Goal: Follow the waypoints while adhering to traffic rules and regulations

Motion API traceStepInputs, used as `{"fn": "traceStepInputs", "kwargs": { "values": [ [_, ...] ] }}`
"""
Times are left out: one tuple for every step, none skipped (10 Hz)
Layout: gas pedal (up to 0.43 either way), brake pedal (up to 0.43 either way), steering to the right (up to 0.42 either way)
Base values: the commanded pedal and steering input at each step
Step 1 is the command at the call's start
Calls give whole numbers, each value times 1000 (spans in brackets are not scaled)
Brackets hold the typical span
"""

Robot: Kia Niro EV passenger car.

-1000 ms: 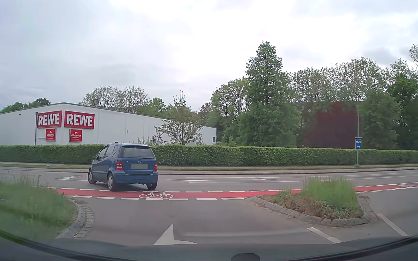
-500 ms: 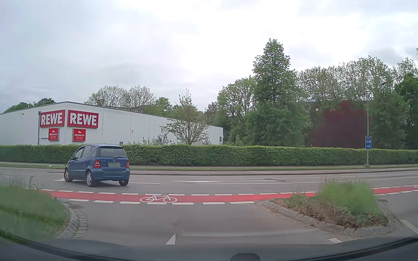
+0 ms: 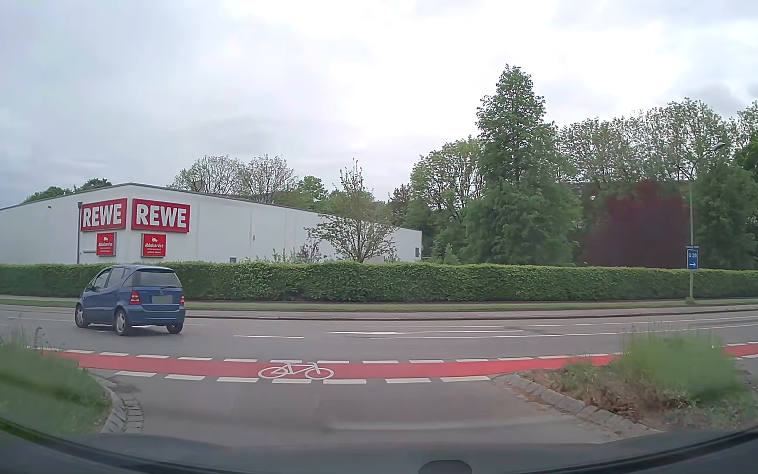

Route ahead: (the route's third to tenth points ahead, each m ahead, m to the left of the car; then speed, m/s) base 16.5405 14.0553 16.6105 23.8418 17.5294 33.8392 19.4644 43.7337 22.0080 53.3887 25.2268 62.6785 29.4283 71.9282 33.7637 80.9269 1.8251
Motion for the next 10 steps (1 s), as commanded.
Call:
{"fn": "traceStepInputs", "kwargs": {
  "values": [
    [0, 0, -195],
    [0, 0, -206],
    [0, 0, -216],
    [0, 0, -224],
    [0, 0, -224],
    [0, 0, -222],
    [0, 0, -220],
    [0, 0, -218],
    [0, 0, -217],
    [0, 0, -216]
  ]
}}
